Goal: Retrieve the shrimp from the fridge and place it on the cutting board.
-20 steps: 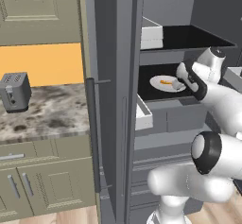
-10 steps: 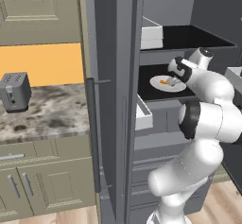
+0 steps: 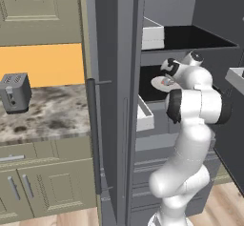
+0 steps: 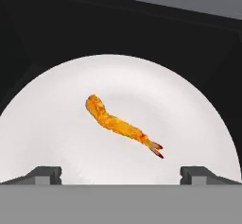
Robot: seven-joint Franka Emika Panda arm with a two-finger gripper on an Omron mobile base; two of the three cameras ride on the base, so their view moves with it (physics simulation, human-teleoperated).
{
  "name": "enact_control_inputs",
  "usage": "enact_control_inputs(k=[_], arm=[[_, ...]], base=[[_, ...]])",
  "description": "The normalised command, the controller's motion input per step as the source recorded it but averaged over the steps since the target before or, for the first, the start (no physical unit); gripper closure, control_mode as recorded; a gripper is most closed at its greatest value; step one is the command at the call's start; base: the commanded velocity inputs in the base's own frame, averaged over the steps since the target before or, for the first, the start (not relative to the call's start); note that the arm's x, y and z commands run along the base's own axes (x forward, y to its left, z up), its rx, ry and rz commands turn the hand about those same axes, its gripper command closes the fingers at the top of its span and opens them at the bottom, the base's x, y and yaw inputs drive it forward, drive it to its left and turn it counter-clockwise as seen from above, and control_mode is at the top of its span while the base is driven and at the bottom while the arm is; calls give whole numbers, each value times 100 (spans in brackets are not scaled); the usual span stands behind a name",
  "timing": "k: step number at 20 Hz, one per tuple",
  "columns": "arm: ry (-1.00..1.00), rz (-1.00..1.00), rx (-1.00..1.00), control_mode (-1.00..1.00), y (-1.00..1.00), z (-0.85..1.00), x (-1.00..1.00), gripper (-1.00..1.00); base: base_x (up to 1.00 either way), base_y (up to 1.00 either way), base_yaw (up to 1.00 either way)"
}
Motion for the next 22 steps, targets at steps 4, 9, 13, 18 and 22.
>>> enact_control_inputs(k=[4, 9, 13, 18, 22], arm=[[0, 0, 0, -100, 0, -16, 68, -100], [0, 0, 0, -100, 0, -1, 35, -100], [0, 0, 0, -100, -4, 0, 25, -100], [3, 0, 0, -100, -1, -26, 7, -100], [0, 0, 0, -100, 10, -64, -17, -100]], base=[[0, 0, 0], [0, 0, 0], [0, 0, 0], [0, 0, 0], [0, 0, 0]])
